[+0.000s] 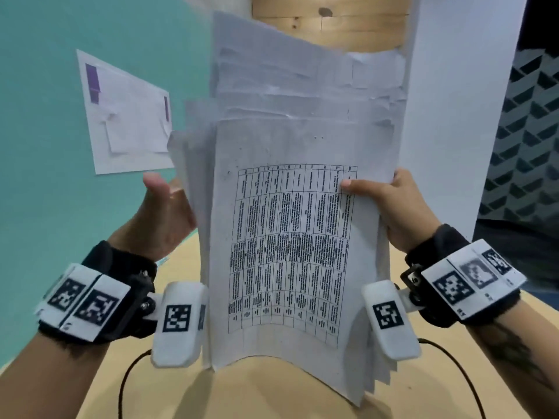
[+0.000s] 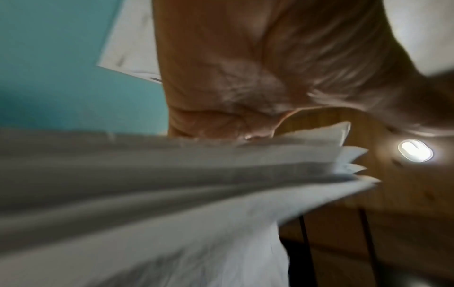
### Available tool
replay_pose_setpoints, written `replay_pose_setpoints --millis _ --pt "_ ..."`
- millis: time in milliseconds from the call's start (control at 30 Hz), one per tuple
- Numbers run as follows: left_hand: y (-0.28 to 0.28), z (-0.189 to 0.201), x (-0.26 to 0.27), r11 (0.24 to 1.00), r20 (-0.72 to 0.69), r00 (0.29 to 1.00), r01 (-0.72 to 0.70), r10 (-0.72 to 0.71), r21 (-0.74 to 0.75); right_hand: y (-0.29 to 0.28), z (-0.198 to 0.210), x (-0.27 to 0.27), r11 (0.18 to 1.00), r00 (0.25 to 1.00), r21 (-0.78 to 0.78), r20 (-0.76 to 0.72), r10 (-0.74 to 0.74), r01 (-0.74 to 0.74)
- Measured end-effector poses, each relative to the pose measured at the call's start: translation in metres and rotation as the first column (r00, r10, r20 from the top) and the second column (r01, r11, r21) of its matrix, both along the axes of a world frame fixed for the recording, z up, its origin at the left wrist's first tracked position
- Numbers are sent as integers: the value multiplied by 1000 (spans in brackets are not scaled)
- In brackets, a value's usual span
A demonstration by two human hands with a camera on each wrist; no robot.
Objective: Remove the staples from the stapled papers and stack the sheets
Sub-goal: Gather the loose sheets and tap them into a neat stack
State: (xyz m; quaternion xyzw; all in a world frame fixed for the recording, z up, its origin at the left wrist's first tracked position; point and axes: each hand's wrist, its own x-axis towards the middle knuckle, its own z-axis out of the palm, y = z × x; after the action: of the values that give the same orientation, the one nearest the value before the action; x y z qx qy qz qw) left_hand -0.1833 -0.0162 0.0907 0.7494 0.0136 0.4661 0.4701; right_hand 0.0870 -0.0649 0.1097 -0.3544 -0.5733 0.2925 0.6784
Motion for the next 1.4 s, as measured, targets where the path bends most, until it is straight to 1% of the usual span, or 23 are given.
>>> replay_pose_setpoints --millis 67,133,167,267,333,400,467,500,533,567,600,633,667,700,767,867,967,1033,1100,1167,1233,1333,1400 --pt "-4 -3 9 977 -7 981 -193 195 91 4 0 -1 1000 1000 4 21 -23 23" --pt "-3 -2 21 912 90 912 -405 400 57 4 0 -2 1000 998 8 58 -14 14" --pt "-1 -2 25 887 129 883 -460 452 37 4 0 -1 1000 997 13 81 -12 11" --pt "7 10 33 854 194 832 -506 520 -121 1 6 0 997 983 55 173 -57 48" --pt "5 22 37 804 254 763 -578 594 -142 -2 15 -6 976 949 145 249 -193 161" --pt "-3 34 45 688 315 639 -722 702 -70 -2 26 -15 909 879 292 289 -379 296" --pt "-16 41 50 537 379 498 -843 780 2 -5 35 -25 838 841 415 251 -479 354" --pt "-22 41 51 509 414 477 -860 775 38 -8 35 -27 817 841 450 222 -493 360" --pt "-26 38 51 516 422 490 -854 763 58 -10 32 -26 811 848 466 205 -488 354" --pt "-26 33 48 576 417 540 -816 731 47 -11 25 -22 827 862 453 210 -461 331" --pt "-23 26 44 669 383 621 -743 684 11 -11 15 -17 864 883 409 232 -408 292" --pt "-16 17 37 774 315 727 -632 610 -39 -10 3 -11 912 910 335 252 -330 238" --pt "-9 8 31 853 233 821 -510 521 -112 -6 -6 -6 954 939 242 250 -236 175" --pt "-2 1 26 892 156 885 -408 438 -193 -2 -14 -1 982 964 150 224 -145 113" --pt "9 -5 20 914 75 937 -313 342 -260 3 -18 4 998 983 57 179 -27 17" --pt "14 18 11 935 48 948 -302 315 -185 4 0 5 995 984 82 171 48 -63" --pt "5 57 16 956 23 958 -284 286 -72 4 31 2 981 988 178 143 52 -77" --pt "-3 74 26 971 37 973 -223 227 -86 4 46 -4 975 985 212 169 25 -61" --pt "-8 84 31 956 90 954 -280 287 -82 5 54 -8 973 980 229 198 -2 -45" --pt "-10 87 29 935 179 918 -339 354 -106 4 56 -6 971 979 233 204 1 -50" --pt "-14 83 24 942 219 917 -310 332 -132 3 55 -3 973 976 216 216 28 -76" --pt "-21 62 18 965 191 947 -261 257 -7 4 54 -1 976 968 200 248 34 -86" --pt "-24 43 14 941 212 923 -336 322 32 3 55 -2 968 976 244 220 -1 -53"
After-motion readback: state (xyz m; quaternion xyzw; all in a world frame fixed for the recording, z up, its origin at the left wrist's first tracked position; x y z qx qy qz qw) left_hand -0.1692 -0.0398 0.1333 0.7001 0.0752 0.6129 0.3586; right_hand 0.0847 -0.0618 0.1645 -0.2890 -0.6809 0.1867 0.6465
